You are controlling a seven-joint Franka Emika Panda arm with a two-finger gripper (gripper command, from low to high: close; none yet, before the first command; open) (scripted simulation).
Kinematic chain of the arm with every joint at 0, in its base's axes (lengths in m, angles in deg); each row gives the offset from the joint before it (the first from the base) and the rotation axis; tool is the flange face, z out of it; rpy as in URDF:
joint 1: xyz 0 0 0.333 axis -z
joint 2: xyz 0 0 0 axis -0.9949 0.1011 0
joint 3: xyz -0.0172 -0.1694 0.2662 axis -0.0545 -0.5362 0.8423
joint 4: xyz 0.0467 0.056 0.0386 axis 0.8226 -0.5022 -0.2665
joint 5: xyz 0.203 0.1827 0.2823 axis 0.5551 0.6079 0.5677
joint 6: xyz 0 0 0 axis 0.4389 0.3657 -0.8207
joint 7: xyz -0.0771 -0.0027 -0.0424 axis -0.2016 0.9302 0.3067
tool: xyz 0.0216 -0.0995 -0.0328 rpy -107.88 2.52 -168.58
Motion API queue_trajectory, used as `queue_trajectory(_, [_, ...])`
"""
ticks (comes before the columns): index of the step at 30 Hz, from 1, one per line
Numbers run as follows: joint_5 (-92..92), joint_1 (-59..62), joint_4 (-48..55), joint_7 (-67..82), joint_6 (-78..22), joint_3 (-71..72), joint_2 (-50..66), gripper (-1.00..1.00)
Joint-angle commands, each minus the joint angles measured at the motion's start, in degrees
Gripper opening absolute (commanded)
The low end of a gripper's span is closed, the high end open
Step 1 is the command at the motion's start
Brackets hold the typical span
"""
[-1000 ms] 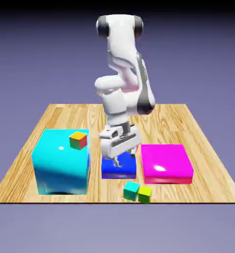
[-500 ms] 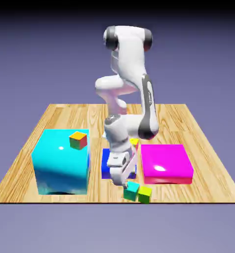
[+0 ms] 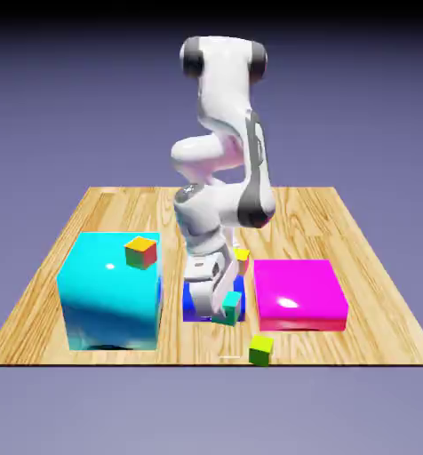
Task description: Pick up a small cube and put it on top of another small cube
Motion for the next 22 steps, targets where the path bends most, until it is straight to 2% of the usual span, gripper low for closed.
queue_trajectory(1, [-2.40,-0.37,0.74,0.30,-2.43,-1.94,-1.82,-1.00])
queue_trajectory(13, [-31.18,-4.91,9.47,3.58,-31.95,-24.97,-23.38,-1.00])
queue_trajectory(19, [-27.50,-6.04,2.00,6.99,-21.94,-26.51,-19.14,-1.00])
queue_trajectory(20, [-27.50,-6.04,2.00,6.99,-21.94,-26.51,-19.14,1.00])
queue_trajectory(22, [-28.41,-5.76,3.86,6.15,-24.43,-26.13,-20.19,1.00])
